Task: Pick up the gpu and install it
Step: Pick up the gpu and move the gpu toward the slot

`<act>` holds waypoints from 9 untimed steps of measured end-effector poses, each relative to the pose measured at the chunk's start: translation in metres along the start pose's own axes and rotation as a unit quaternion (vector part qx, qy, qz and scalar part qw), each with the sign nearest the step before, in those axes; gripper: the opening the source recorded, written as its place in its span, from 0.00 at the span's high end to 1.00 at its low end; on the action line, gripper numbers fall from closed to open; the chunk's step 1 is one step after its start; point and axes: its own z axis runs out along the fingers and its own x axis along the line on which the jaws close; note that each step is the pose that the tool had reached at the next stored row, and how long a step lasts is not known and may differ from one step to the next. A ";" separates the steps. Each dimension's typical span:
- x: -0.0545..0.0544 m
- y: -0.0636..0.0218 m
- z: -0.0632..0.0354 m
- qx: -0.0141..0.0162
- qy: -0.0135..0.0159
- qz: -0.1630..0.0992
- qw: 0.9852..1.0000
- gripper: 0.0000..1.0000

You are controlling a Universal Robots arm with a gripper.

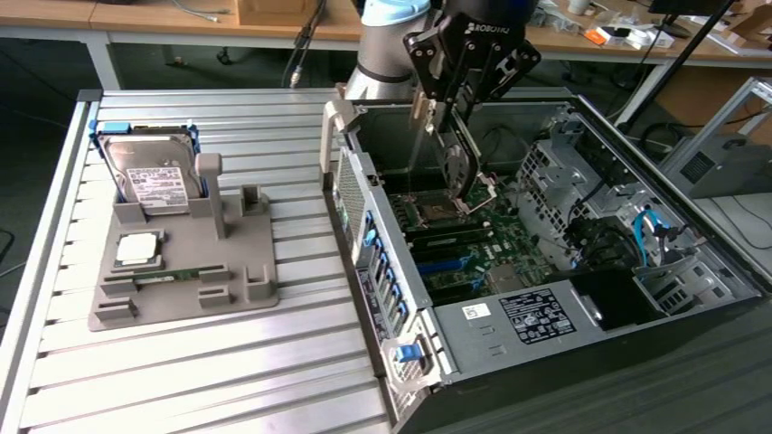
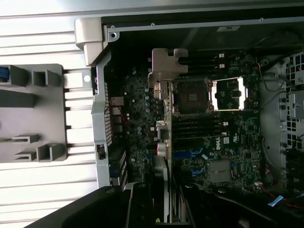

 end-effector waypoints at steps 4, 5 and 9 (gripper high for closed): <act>-0.005 0.0003 0.0003 0.001 0.000 0.000 1.000 0.73; -0.006 0.0004 0.0003 0.001 0.000 0.000 1.000 0.73; -0.010 0.0006 0.0005 0.002 0.000 0.000 1.000 0.73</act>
